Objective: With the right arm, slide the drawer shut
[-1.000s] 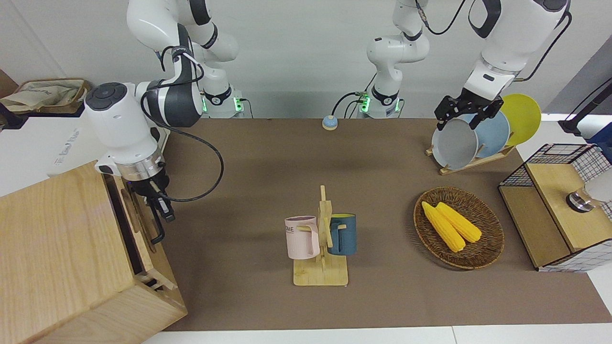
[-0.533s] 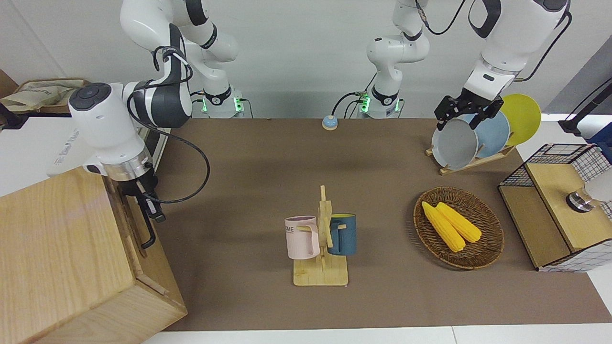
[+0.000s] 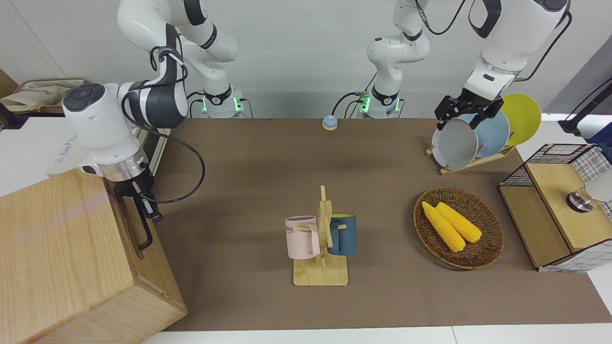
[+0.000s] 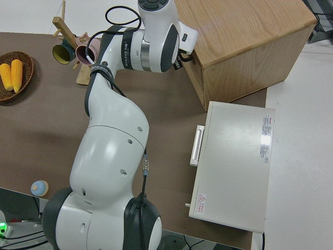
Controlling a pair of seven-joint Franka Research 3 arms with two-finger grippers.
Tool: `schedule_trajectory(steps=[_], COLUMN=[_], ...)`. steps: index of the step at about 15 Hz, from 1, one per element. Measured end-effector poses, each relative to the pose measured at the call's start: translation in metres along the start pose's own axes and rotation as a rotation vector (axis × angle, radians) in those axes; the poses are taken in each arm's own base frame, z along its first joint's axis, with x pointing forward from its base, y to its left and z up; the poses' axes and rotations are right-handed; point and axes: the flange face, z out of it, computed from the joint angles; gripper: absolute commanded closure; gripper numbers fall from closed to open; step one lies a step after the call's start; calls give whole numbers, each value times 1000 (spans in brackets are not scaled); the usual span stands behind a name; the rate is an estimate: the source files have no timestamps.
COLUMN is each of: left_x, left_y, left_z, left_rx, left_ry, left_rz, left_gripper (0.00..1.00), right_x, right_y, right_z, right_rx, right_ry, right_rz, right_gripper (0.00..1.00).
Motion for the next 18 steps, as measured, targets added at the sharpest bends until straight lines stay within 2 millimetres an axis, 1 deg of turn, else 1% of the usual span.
schedule_trajectory(steps=[18], left_x=[0], left_y=[0], left_z=[0], left_rx=[0], left_ry=[0], left_rz=[0], left_gripper=[2], right_x=[4], right_y=[4], right_z=[2], right_rx=[1], right_ry=[-9], right_rz=[-5], right_gripper=[1000])
